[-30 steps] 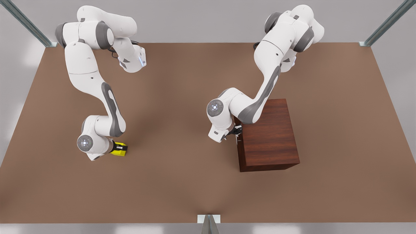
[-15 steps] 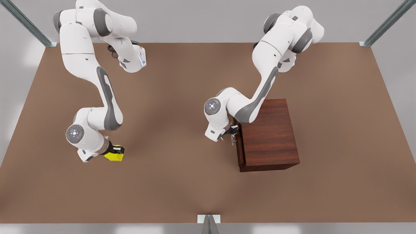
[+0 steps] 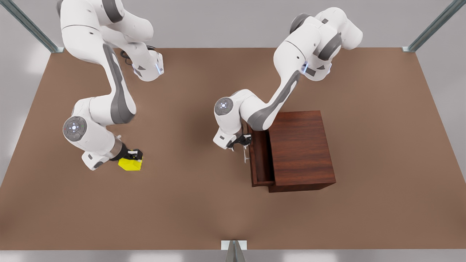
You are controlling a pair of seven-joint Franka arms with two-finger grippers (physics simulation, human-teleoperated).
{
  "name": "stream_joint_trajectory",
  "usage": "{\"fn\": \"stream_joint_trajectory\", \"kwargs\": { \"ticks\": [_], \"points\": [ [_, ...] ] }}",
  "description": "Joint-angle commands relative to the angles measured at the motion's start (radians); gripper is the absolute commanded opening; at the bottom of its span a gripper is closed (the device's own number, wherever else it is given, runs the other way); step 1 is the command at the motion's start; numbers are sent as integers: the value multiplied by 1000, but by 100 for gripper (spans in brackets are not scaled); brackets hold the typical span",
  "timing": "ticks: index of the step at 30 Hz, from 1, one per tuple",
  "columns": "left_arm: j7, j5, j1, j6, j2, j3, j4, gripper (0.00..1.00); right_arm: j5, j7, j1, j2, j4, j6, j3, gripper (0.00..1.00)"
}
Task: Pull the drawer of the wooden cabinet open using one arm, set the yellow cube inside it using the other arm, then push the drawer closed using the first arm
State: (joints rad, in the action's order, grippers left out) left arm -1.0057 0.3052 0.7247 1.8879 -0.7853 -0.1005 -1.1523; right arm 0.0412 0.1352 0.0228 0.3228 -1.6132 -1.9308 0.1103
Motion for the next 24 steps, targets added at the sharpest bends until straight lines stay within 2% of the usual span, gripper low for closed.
{"fn": "stream_joint_trajectory", "kwargs": {
  "ticks": [1,6,8,9,11,15,18,20,22,24],
  "points": [
    [-67,0,2,23,1,-7,2,68,-23,0,-34,-19,-17,85,5,55],
    [-109,0,35,39,-28,-10,71,67,-44,1,-20,-18,-10,76,14,55],
    [-246,-26,74,-7,-15,-25,190,67,-44,1,-20,-18,-10,76,14,55],
    [-257,-75,70,-18,24,-25,201,68,-44,0,-20,-18,-8,76,14,55],
    [-113,-187,-30,-156,73,-25,201,100,-44,0,-20,-19,-8,78,14,55],
    [403,-294,-277,-411,124,-25,200,100,-53,0,-20,-19,-7,78,14,55],
    [705,-327,-478,-498,156,-19,200,100,-56,0,-20,-18,-5,79,15,55],
    [883,-253,-507,-521,169,-1,198,100,-61,3,-18,-13,16,78,26,55],
    [911,-350,-513,-566,216,-21,195,100,-72,35,17,-7,79,84,26,55],
    [1124,-321,-531,-553,247,-8,195,100,-75,148,87,9,125,87,26,55]
  ]
}}
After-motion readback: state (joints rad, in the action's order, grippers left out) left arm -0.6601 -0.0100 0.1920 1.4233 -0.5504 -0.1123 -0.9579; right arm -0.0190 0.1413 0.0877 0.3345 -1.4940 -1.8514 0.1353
